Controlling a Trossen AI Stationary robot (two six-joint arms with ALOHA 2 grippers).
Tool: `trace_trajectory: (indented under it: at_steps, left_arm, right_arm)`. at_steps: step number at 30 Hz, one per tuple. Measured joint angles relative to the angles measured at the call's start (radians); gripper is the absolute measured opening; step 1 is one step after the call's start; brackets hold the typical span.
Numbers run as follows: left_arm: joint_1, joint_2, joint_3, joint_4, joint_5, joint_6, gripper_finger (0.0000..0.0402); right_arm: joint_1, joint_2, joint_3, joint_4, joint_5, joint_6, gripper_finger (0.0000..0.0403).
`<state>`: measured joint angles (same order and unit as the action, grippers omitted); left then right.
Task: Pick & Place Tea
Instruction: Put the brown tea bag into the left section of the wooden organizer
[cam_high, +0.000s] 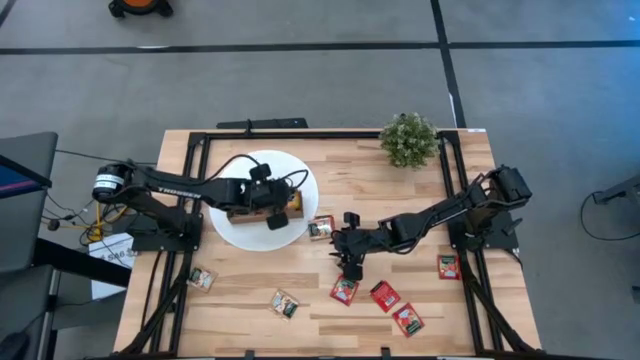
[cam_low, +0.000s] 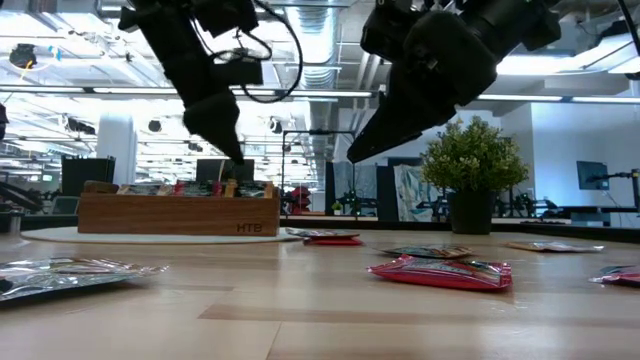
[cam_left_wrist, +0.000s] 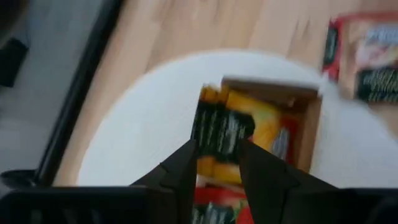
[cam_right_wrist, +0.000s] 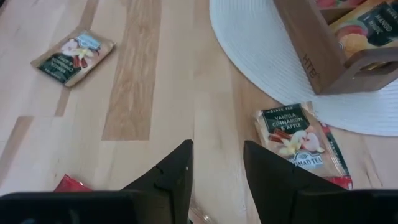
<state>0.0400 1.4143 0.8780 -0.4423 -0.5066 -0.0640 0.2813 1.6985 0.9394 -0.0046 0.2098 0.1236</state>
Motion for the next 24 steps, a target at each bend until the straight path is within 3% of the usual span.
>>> trace_trajectory:
  at_steps: [6,12,18,24]
  left_arm:
    - [-0.145,-0.008,0.0,0.082,-0.289,-0.069,0.0089]
    - [-0.32,-0.007,0.001,0.167,-0.231,-0.198,0.0068]
    - [-0.471,0.0,0.001,0.375,-0.247,-0.245,0.0055]
    - [-0.533,0.11,0.001,0.618,-0.257,-0.183,0.0049]
  right_arm:
    - [0.023,-0.075,0.001,-0.19,0.182,0.068,0.0132]
    - [0.105,-0.168,-0.045,-0.286,0.291,0.113,0.0132]
    - [0.184,-0.269,-0.164,-0.338,0.287,0.208,0.0132]
    - [0.247,-0.411,-0.288,-0.395,0.243,0.327,0.0132]
